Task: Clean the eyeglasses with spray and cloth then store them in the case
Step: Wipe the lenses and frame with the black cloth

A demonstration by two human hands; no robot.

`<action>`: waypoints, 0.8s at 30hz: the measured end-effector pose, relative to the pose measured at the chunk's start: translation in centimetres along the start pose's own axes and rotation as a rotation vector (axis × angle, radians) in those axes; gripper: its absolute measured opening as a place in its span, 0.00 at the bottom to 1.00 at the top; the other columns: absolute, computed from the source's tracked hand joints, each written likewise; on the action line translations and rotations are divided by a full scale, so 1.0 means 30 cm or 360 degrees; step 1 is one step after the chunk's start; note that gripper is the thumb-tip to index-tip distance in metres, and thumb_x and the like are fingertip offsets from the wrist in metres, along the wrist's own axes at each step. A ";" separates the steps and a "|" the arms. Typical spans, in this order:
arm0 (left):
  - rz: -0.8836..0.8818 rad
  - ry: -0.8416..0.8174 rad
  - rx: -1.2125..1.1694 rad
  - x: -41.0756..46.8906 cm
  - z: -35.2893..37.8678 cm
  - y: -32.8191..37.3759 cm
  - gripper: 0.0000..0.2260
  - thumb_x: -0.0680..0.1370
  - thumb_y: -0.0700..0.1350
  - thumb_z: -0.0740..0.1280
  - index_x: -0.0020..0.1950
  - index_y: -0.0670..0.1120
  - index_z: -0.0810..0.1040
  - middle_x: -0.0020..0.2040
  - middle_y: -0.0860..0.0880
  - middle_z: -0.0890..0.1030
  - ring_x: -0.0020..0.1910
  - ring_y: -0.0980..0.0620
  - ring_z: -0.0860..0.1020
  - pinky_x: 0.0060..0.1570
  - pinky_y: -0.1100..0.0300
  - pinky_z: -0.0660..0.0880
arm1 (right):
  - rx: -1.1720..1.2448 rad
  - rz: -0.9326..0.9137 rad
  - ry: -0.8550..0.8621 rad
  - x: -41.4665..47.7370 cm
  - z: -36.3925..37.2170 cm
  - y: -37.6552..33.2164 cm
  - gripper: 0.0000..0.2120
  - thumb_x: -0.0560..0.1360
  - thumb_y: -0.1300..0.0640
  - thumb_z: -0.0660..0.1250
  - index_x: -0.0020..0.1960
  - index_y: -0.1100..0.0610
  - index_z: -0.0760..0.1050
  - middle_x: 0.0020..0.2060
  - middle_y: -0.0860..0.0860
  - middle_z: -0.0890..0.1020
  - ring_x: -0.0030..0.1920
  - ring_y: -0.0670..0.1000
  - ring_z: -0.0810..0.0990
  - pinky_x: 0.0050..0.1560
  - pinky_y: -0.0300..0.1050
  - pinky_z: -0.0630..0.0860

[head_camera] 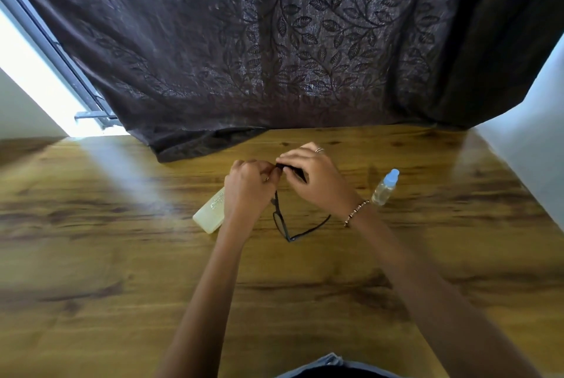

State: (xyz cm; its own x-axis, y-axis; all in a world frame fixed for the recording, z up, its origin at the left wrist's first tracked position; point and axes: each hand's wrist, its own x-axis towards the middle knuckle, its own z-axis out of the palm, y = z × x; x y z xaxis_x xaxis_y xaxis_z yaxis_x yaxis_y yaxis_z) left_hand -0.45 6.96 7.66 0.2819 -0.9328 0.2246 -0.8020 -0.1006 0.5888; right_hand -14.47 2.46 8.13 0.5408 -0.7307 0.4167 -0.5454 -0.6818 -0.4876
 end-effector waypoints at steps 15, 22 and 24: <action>0.0580 0.0401 0.0351 -0.023 -0.032 0.005 0.06 0.76 0.46 0.69 0.49 0.47 0.84 0.46 0.52 0.83 0.52 0.50 0.75 0.57 0.51 0.68 | 0.0406 0.0201 0.0058 -0.043 -0.055 0.011 0.15 0.80 0.60 0.61 0.65 0.55 0.76 0.52 0.49 0.82 0.52 0.42 0.78 0.56 0.38 0.74; 0.0677 0.0429 0.0368 -0.033 -0.026 -0.004 0.06 0.76 0.45 0.70 0.49 0.46 0.83 0.46 0.51 0.83 0.53 0.49 0.75 0.61 0.47 0.70 | 0.0131 -0.0010 0.0034 -0.020 -0.062 0.009 0.12 0.75 0.65 0.67 0.58 0.60 0.80 0.50 0.53 0.84 0.51 0.50 0.78 0.53 0.39 0.74; 0.0700 0.0451 0.0328 -0.036 -0.025 -0.008 0.05 0.76 0.45 0.70 0.49 0.46 0.83 0.46 0.51 0.83 0.54 0.50 0.74 0.62 0.46 0.69 | -0.0036 -0.0067 -0.0055 -0.016 -0.058 0.006 0.11 0.76 0.66 0.65 0.58 0.60 0.78 0.50 0.53 0.82 0.51 0.52 0.75 0.51 0.44 0.74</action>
State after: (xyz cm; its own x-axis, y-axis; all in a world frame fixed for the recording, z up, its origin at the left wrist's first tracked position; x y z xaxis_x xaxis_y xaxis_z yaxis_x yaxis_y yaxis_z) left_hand -0.18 8.25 7.86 0.0052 -0.7757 0.6311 -0.9543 0.1847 0.2349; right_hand -15.94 2.63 9.17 0.5854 -0.6997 0.4096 -0.5356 -0.7130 -0.4525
